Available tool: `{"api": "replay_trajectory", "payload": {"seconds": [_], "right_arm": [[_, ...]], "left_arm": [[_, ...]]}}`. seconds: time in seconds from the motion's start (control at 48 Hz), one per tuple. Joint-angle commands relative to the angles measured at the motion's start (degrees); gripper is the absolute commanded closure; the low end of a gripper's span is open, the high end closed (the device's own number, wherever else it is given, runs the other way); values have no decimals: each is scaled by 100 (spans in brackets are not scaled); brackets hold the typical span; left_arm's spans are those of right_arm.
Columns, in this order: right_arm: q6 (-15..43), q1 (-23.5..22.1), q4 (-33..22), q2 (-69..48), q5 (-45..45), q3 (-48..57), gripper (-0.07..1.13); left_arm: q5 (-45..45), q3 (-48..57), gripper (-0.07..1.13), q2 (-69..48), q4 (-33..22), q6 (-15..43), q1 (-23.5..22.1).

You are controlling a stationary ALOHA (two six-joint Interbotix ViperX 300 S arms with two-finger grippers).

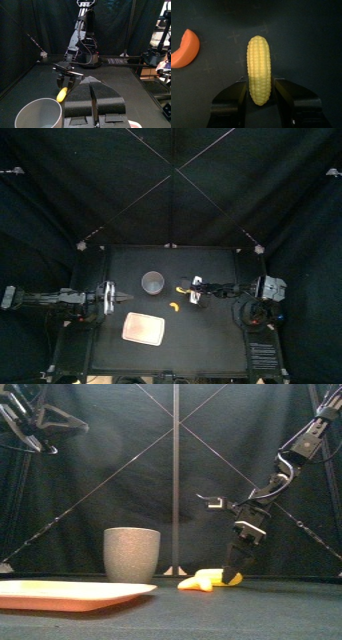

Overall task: Pick the corn then place it in the grey bowl
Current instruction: Place corn in the grey bowl

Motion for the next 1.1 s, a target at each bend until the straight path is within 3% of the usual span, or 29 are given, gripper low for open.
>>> {"api": "replay_trajectory", "payload": {"seconds": [0.021,0.104,0.417,0.688,0.958,1.104], "right_arm": [[-18,0,-26,-114,-18,-211,53],[0,0,-53,-141,35,-404,58],[-18,220,-316,-870,914,-1723,58],[0,729,-308,-598,466,-2470,58],[18,615,-281,123,246,-2971,57],[-9,457,-202,466,229,-3111,46]], "left_arm": [[-35,-79,108,9,-9,0,9],[-26,-79,108,9,-9,0,9],[-26,-70,108,9,-9,0,9],[-26,-70,108,9,0,0,9],[-35,-70,108,9,0,0,9],[-26,-70,108,9,0,0,9]]}}
